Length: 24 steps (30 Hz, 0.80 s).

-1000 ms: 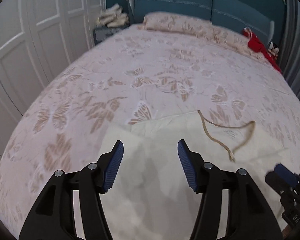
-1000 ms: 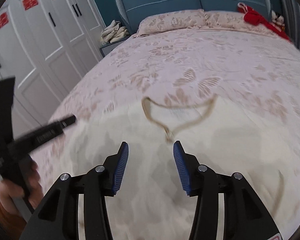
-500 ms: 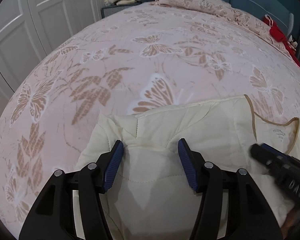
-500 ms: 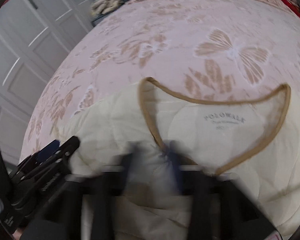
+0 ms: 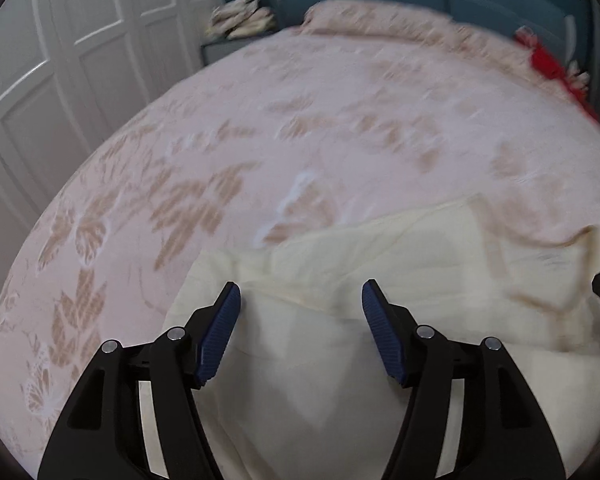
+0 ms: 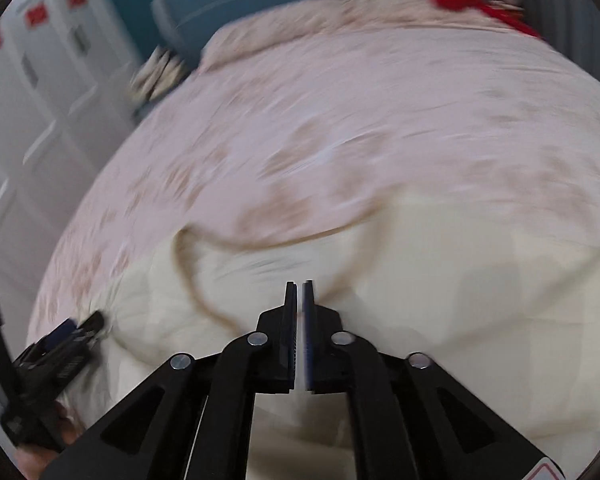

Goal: Fold large clothes

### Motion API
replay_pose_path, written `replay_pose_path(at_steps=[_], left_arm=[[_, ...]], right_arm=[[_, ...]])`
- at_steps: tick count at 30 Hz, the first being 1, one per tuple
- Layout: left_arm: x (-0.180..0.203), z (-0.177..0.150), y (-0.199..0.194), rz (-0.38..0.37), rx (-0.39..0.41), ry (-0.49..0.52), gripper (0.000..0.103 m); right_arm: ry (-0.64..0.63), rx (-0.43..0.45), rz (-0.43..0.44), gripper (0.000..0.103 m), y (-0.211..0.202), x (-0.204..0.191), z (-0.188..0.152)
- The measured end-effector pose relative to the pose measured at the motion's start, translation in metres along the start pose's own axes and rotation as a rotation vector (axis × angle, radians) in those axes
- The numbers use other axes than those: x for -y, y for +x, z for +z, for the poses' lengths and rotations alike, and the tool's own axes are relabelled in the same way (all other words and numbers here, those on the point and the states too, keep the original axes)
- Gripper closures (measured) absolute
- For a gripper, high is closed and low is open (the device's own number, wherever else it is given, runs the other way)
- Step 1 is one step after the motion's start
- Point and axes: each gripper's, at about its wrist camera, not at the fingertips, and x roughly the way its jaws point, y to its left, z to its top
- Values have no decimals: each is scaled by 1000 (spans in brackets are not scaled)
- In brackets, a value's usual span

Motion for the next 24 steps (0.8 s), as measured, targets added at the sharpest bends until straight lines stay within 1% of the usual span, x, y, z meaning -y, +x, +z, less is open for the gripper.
replay_pose_path(at_steps=[1, 2, 3, 4, 5, 6, 8, 10, 11, 12, 14, 16, 19, 22, 23, 24], left_arm=[[5, 4, -8, -32, 10, -1, 38], [16, 11, -20, -83, 20, 1, 29], [25, 15, -25, -119, 22, 4, 23], [43, 22, -32, -192, 16, 12, 22], [57, 27, -34, -248, 2, 21, 20], [79, 33, -34, -321, -30, 37, 17], [107, 37, -30, -389, -68, 59, 14], [139, 40, -18, -415, -107, 87, 14], [154, 39, -8, -428, -140, 95, 14], [168, 38, 6, -444, -195, 90, 14], [183, 35, 24, -463, -257, 69, 14], [192, 30, 36, -455, -285, 60, 15], [204, 22, 49, -453, -311, 70, 26], [212, 15, 49, -430, -283, 121, 38], [215, 13, 48, -426, -272, 143, 50], [217, 13, 47, -420, -265, 154, 67]], right_arm=[[22, 13, -10, 86, -8, 13, 2], [60, 25, -25, 85, -17, 35, 3], [99, 28, -36, 84, -24, 54, 5], [136, 31, -48, 83, -28, 73, 5], [168, 34, -60, 83, -30, 87, 5], [197, 34, -64, 83, -32, 100, 5], [249, 30, -56, 83, -33, 120, 2], [262, 19, -50, 85, -28, 133, -2], [256, 14, -45, 85, -24, 134, -3], [251, 13, -43, 85, -22, 133, -5], [233, 17, -39, 85, -16, 133, -10], [216, 30, -38, 85, -12, 134, -13], [204, 48, -41, 85, -9, 131, -18], [193, 59, -43, 85, -7, 130, -19], [195, 64, -38, 85, -6, 131, -19], [197, 68, -34, 85, -7, 132, -20]])
